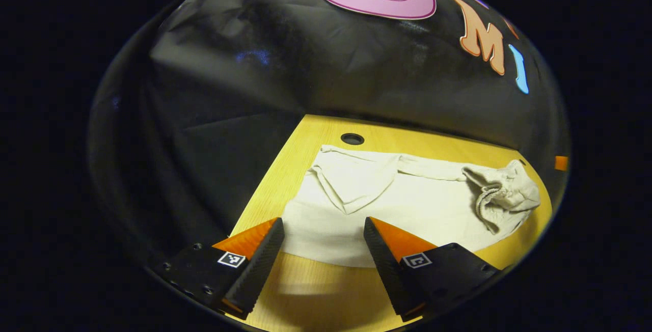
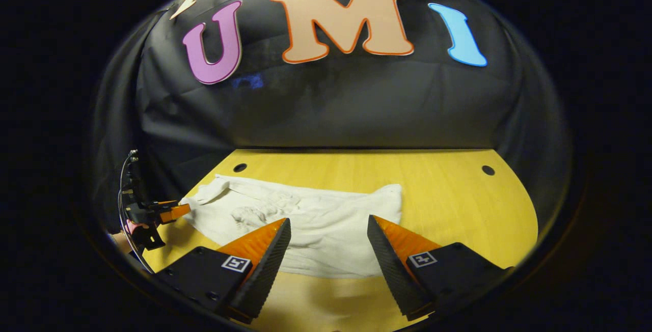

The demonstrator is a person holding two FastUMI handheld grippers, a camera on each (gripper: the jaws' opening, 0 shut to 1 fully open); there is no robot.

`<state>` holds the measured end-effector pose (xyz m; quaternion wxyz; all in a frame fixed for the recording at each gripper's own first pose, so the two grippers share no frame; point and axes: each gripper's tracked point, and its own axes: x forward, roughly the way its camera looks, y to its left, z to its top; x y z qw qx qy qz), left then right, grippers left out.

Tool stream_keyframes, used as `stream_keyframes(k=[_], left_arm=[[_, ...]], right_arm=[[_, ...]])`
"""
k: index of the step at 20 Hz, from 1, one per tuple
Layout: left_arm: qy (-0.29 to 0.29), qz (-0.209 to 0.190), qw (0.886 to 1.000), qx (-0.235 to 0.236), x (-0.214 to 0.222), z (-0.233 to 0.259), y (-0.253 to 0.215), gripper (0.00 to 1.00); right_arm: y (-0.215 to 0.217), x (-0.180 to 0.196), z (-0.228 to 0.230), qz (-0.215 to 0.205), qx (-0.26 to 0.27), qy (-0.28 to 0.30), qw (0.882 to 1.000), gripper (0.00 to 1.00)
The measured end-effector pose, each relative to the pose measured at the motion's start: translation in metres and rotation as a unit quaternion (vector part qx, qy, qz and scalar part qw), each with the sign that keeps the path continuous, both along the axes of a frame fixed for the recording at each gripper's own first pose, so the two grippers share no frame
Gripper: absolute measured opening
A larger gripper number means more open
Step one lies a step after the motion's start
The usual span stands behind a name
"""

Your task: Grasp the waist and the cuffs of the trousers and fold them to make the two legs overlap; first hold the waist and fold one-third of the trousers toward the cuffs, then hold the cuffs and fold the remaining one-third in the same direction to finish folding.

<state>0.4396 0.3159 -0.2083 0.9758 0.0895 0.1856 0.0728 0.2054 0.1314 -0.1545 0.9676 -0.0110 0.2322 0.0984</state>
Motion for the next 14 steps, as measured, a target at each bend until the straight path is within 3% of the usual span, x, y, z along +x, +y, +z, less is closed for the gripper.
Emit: stream_keyframes(k=[4, 6, 12, 14], left_arm=[[0.017, 0.008, 1.000, 0.018, 0.006, -0.009, 0.006, 0.95], [0.033, 0.013, 0.999, 0.023, 0.005, -0.016, 0.010, 0.95], [0.028, 0.002, 1.000, 0.013, 0.007, -0.016, 0.008, 0.95], [0.039, -0.020, 0.999, 0.018, 0.008, -0.019, 0.000, 0.84]], right_arm=[[-0.023, 0.001, 0.018, -0.029, 0.011, -0.016, 0.999, 0.92], [-0.033, 0.003, 0.030, -0.044, 0.024, -0.026, 0.998, 0.97], [-0.050, 0.009, 0.051, -0.070, 0.074, -0.045, 0.994, 0.97], [-0.053, 0.006, 0.051, -0.070, 0.073, -0.044, 0.994, 0.97]])
